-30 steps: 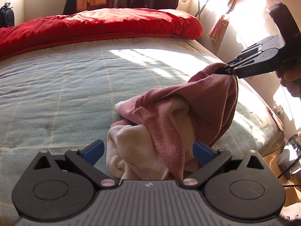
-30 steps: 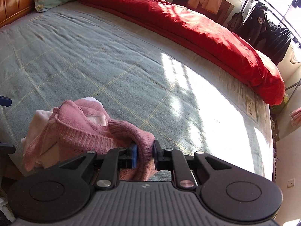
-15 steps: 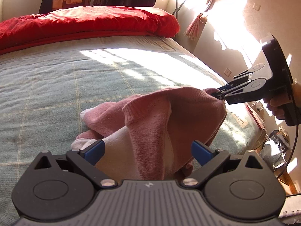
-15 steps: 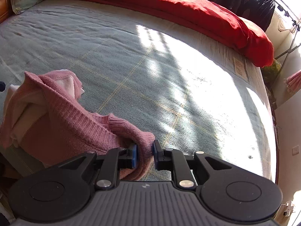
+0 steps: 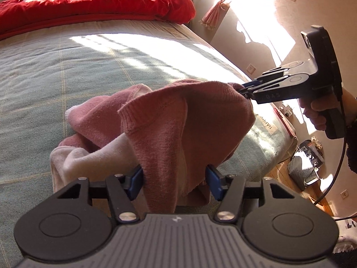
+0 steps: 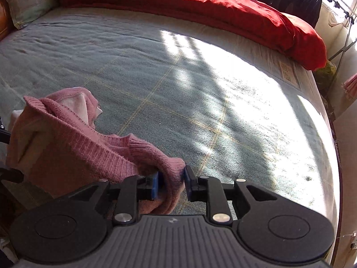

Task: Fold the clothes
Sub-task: 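Hold the sweater with both grippers and lift it to shake it open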

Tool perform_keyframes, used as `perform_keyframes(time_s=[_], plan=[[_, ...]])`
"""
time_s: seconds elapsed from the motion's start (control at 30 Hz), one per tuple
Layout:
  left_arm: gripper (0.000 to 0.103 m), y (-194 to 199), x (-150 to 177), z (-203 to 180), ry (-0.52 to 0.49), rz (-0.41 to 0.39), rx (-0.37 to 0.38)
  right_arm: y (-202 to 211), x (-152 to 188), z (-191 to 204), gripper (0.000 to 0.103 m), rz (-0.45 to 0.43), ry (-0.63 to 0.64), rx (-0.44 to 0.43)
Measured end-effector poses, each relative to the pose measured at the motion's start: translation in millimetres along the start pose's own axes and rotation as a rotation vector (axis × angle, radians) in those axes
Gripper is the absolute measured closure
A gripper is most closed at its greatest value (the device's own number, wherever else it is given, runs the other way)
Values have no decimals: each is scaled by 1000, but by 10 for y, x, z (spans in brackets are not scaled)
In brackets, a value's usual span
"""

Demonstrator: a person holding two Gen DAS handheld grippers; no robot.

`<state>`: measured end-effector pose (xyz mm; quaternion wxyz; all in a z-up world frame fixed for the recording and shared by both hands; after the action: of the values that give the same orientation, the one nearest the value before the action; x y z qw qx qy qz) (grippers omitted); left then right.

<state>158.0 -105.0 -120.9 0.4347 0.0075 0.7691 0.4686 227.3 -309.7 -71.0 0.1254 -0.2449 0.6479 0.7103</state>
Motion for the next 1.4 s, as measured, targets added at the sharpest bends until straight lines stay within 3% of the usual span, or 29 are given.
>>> perform_keyframes(time_s=[0.1, 0.17, 0.27, 0.47, 0.73, 1.03, 1.3, 1.4], plan=[[66, 25, 25, 44, 21, 5, -11, 64, 7, -7, 61, -7, -26, -36], [81, 54, 28, 103, 51, 3, -18, 114, 20, -19, 57, -16, -39, -50], [87, 118, 31, 151, 96, -17, -6, 176, 38, -50, 53, -27, -59, -52], [89, 321, -51, 199, 118, -77, -54, 311, 88, -105, 49, -52, -99, -69], [90, 754, -143, 517, 119, -144, -202, 388, 188, -69, 41, -51, -114, -156], [89, 885, -21, 729, 162, -151, -243, 223, 207, -9, 41, -8, -164, -227], [89, 912, 43, 835, 201, -151, -246, -170, 172, 16, 41, 40, -186, -77], [89, 883, 58, 827, 195, -144, -236, -273, 141, 39, 41, 54, -212, -92]])
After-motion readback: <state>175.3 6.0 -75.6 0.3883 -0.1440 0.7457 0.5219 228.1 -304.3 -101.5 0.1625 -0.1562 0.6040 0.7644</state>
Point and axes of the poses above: each gripper's, at about its wrist camera, not at the fingertips, and y roughly against the way its jaws point, z to its left, x to its underside, the point moved 6 cm from there along -y, roughly the way its jaws point, and after that the axes turned 15 degrees about -y, right-handed, at the moved point
